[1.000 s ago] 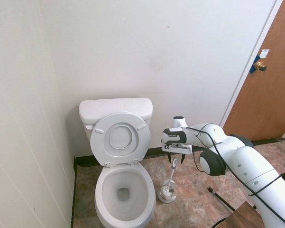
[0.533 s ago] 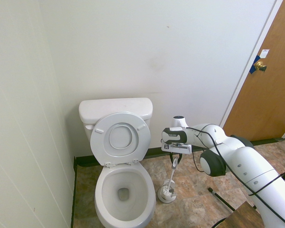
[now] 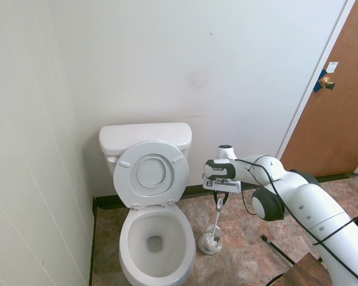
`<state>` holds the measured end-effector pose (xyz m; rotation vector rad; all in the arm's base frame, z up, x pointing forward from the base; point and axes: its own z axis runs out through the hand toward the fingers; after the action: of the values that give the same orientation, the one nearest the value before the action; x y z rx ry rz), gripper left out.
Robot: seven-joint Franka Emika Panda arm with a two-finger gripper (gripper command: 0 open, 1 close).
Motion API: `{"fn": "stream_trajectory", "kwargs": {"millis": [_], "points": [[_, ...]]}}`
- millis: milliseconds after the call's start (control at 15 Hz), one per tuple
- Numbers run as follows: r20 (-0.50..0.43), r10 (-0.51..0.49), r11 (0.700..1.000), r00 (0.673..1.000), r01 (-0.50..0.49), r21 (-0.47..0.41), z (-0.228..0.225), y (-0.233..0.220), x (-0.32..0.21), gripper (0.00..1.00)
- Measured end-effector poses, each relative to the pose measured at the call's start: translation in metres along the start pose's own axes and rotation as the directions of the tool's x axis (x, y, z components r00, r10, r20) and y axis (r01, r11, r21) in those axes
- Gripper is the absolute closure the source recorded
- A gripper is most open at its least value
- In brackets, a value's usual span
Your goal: Clean the toilet
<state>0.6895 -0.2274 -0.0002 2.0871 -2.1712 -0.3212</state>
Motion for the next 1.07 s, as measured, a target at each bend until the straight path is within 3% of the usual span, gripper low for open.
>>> {"fn": "stream_trajectory", "kwargs": {"millis": [533, 1067], "points": [[-0.030, -0.083, 0.994, 0.996, 0.085, 0.073, 0.006, 0.017, -0.009, 1.00], [-0.057, -0.169, 0.971, 0.984, 0.176, 0.163, 0.018, 0.075, -0.017, 1.00]]}}
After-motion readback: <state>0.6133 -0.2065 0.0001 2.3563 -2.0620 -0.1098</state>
